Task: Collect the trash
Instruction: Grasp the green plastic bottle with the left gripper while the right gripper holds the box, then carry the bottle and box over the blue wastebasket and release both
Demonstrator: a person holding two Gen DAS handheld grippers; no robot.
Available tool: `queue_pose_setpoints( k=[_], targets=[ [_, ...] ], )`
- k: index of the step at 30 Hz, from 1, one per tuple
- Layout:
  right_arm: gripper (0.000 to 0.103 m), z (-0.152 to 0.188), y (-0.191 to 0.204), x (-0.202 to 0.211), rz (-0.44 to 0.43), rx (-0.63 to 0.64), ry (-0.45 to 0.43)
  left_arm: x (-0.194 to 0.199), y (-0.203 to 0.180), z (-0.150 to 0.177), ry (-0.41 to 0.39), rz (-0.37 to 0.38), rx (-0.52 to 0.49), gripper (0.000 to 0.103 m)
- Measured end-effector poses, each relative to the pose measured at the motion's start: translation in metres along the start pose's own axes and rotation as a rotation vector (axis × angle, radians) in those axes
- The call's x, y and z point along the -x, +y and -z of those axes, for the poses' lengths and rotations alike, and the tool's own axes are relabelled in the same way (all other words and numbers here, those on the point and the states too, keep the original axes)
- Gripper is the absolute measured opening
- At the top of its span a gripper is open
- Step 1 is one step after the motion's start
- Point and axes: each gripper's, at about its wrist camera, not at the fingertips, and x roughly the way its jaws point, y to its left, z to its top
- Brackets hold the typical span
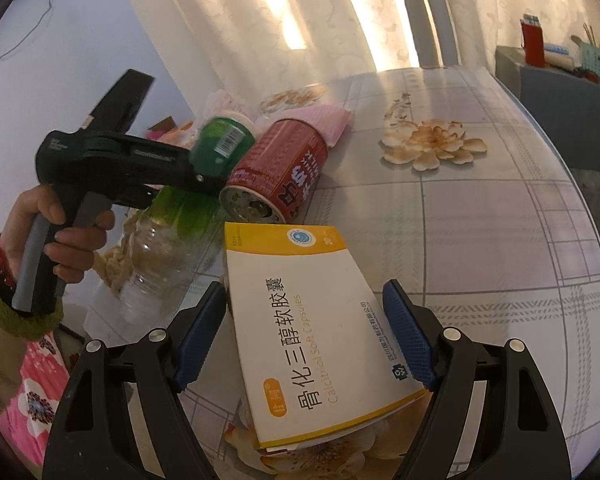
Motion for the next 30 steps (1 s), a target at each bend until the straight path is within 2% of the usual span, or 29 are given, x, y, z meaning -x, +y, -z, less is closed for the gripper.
queue_pose_setpoints(
  k=[7,13,23,27,30],
  targets=[
    [0.073,0.000,0.000,0.013,-0.006,-0.030,-0.029,0.057,-0.008,0.020,-0.175,0.086,-0.023,0.056],
    [0.072,0.002,0.006,0.029,0.002,-0.045,-0.054,0.108,-0.017,0.050,-0.320,0.116,-0.079,0.055],
    [0.072,0.010,0.020,0.090,0.006,-0.042,-0.168,0.200,-0.038,0.113,-0.572,0.127,-0.195,0.055],
    [0.072,0.016,0.019,0.119,0.029,-0.049,-0.229,0.220,-0.052,0.129,-0.607,0.183,-0.228,0.055],
    [0.072,0.027,0.008,0.152,0.068,-0.069,-0.295,0.224,-0.084,0.138,-0.588,0.254,-0.283,0.055]
  ],
)
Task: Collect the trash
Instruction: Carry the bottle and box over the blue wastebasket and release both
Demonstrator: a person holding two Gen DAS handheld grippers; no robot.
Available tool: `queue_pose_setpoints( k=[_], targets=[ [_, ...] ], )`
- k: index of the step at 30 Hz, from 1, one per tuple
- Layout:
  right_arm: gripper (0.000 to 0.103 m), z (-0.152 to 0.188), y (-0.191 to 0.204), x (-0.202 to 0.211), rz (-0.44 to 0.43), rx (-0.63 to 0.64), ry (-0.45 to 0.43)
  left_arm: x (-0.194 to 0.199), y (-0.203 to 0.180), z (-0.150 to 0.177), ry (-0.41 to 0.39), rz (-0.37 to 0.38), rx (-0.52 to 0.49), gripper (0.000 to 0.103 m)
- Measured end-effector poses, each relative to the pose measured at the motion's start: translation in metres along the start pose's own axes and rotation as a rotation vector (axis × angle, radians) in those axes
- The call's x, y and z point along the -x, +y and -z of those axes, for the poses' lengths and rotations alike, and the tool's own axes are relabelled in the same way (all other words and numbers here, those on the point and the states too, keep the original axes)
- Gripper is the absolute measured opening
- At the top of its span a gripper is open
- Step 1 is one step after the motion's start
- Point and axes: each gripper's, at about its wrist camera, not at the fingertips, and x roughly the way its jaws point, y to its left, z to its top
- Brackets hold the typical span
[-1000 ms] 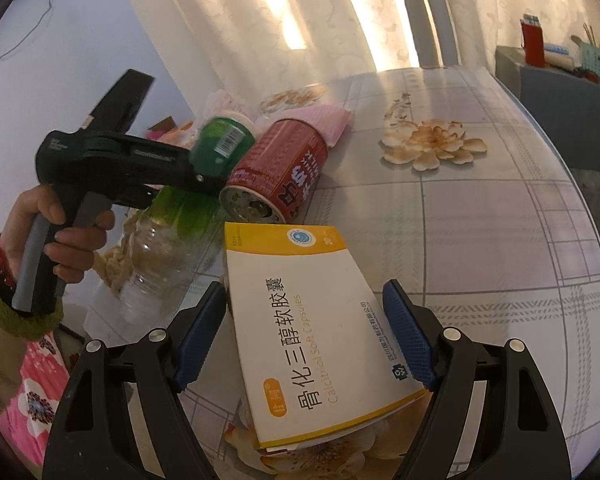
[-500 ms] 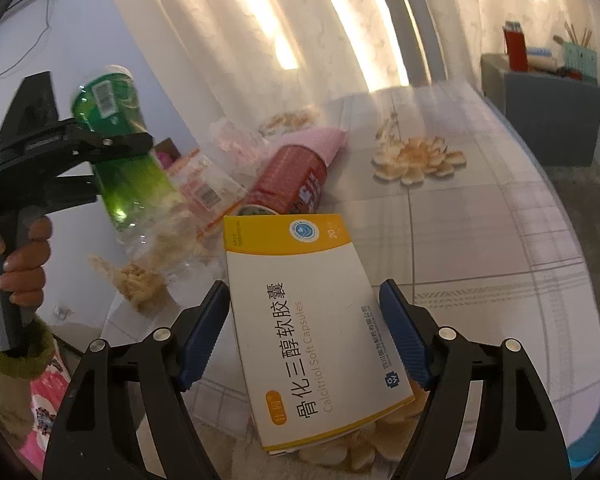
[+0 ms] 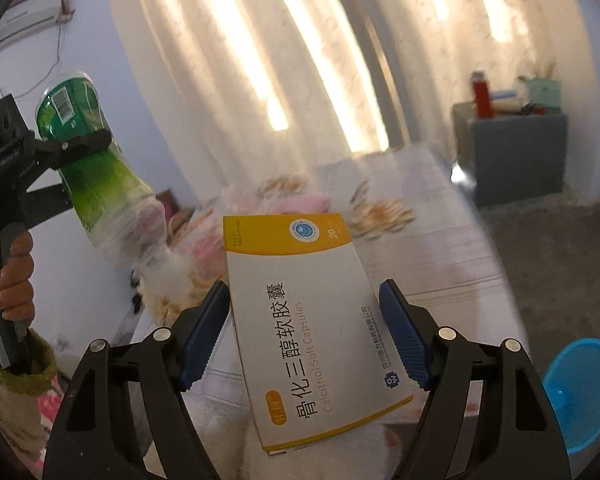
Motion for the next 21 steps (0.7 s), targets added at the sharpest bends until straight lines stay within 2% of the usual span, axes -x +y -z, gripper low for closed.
queue_pose_setpoints(
  k=[2,6,10,12,15,16,18,21],
  targets=[
    [0.072,0.002,-0.019,0.030,0.053,-0.025,-0.048,-0.008,-0.021,0.002,0.027,0.064,-0.015,0.055],
    [0.072,0.015,-0.071,0.087,0.203,-0.099,-0.108,-0.051,-0.076,0.012,0.167,0.225,-0.045,0.055],
    [0.072,0.044,-0.142,0.140,0.367,-0.252,-0.128,-0.120,-0.152,0.041,0.349,0.363,-0.106,0.055],
    [0.072,0.062,-0.173,0.158,0.431,-0.330,-0.127,-0.169,-0.195,0.065,0.484,0.430,-0.124,0.055],
    [0.072,0.097,-0.224,0.177,0.521,-0.469,-0.101,-0.226,-0.242,0.103,0.645,0.457,-0.151,0.055],
    [0.072,0.105,-0.235,0.181,0.534,-0.502,-0.091,-0.253,-0.259,0.125,0.717,0.437,-0.163,0.055],
    [0.072,0.126,-0.265,0.177,0.544,-0.584,-0.060,-0.292,-0.281,0.157,0.803,0.406,-0.184,0.055],
    [0.072,0.152,-0.307,0.158,0.545,-0.682,0.005,-0.341,-0.300,0.195,0.898,0.344,-0.183,0.055]
  ],
)
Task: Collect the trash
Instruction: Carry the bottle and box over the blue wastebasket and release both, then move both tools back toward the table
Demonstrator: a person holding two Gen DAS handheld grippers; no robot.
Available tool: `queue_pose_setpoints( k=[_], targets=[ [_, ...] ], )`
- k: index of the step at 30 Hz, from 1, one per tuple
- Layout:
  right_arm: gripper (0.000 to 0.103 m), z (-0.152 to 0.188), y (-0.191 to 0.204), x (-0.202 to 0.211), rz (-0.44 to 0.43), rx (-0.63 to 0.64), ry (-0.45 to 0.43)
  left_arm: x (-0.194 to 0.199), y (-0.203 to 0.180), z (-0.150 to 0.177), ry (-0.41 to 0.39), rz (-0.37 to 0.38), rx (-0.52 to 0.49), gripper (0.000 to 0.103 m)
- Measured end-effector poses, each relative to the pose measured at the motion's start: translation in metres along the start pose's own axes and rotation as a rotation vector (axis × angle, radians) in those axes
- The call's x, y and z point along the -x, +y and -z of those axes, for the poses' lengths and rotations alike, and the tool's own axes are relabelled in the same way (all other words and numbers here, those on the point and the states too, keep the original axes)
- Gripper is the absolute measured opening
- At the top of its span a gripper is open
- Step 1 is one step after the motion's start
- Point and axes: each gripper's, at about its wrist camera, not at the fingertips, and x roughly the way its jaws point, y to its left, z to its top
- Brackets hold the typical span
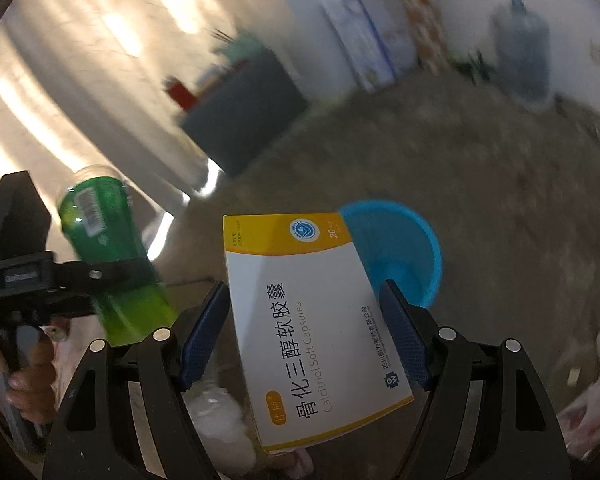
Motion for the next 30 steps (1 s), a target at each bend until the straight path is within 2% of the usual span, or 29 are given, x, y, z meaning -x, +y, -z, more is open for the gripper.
queue_pose_setpoints(
  k=[3,8,11,13,15,21,30],
  targets=[
    [0.072,-0.008,-0.025,-0.040,0.004,-0.065,0.079,-0.066,0.008,-0.024,0.095,-0.038,0.062,0.055],
    [0.072,-0.024,-0.057,-0.090,0.025,-0.137,0.164,-0.124,0.024,-0.075,0.175,-0.036,0.115,0.055],
    [0.073,-0.035,-0.065,-0.122,0.058,-0.163,0.193,-0.146,0.033,-0.096,0.162,-0.089,0.140,0.058],
    [0.073,-0.041,-0.069,-0.141,0.074,-0.161,0.215,-0.155,0.022,-0.097,0.132,-0.117,0.139,0.072],
    [0.073,-0.042,-0.073,-0.156,0.094,-0.165,0.239,-0.154,0.034,-0.108,0.096,-0.132,0.146,0.074],
    [0.074,-0.043,-0.071,-0.186,0.145,-0.126,0.263,-0.125,0.037,-0.093,0.058,-0.067,0.181,0.075],
    [0.074,-0.031,-0.064,-0.176,0.195,-0.072,0.265,-0.062,0.025,-0.054,-0.011,0.013,0.135,0.075]
  ],
)
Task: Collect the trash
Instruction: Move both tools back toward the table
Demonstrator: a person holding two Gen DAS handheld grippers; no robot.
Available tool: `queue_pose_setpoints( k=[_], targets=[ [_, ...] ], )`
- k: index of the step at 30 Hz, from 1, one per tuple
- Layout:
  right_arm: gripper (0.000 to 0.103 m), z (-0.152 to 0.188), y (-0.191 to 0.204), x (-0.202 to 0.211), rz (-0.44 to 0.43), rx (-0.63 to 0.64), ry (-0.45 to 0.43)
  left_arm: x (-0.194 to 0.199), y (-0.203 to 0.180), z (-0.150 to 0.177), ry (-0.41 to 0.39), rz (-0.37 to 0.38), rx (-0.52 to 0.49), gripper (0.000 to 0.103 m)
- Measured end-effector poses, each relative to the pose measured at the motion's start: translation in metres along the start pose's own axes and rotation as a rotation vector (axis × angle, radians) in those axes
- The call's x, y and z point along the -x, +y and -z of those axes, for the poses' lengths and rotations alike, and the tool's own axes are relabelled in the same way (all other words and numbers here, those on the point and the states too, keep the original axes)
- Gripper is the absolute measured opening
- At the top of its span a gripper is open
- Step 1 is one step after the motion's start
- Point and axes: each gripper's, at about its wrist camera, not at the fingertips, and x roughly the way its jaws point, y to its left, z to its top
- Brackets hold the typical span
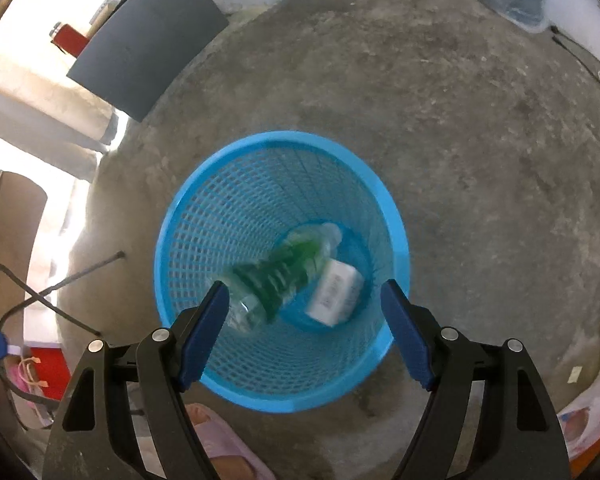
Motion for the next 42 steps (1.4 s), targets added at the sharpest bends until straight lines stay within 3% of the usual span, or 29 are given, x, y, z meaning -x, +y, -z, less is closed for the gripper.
queue_pose_setpoints(
  k=[6,12,16,21,23,26,33,37,42],
  targets=[
    [0.074,0.021,-0.004,0.037,-0.021,0.005,-0.041,0.067,-0.007,0.030,-0.103,0.066,-0.057,0.075],
    [0.076,0.057,0.018,0.104,-0.054,0.081,-0.119,0.155,0.004,0.084,-0.330,0.011,-0.076,0.082],
    [0.088,0.081,0.045,0.147,-0.069,0.145,-0.188,0.205,0.025,0.124,-0.442,-0.031,-0.069,0.085],
    [0.091,0.102,0.112,0.187,-0.084,0.297,-0.253,0.266,0.061,0.178,-0.589,-0.075,-0.020,0.092],
    [0.095,0.111,0.146,0.203,-0.092,0.382,-0.287,0.292,0.078,0.207,-0.679,-0.149,-0.009,0.094],
    [0.095,0.128,0.206,0.223,-0.092,0.522,-0.341,0.318,0.109,0.242,-0.744,-0.219,0.046,0.097],
    [0.095,0.174,0.318,0.236,-0.100,0.797,-0.423,0.359,0.181,0.290,-0.809,-0.385,0.160,0.097],
    [0.095,0.194,0.365,0.231,-0.110,0.886,-0.451,0.377,0.217,0.312,-0.856,-0.491,0.245,0.097],
    [0.095,0.203,0.413,0.233,-0.187,0.956,-0.466,0.396,0.246,0.325,-0.897,-0.561,0.268,0.097]
  ],
)
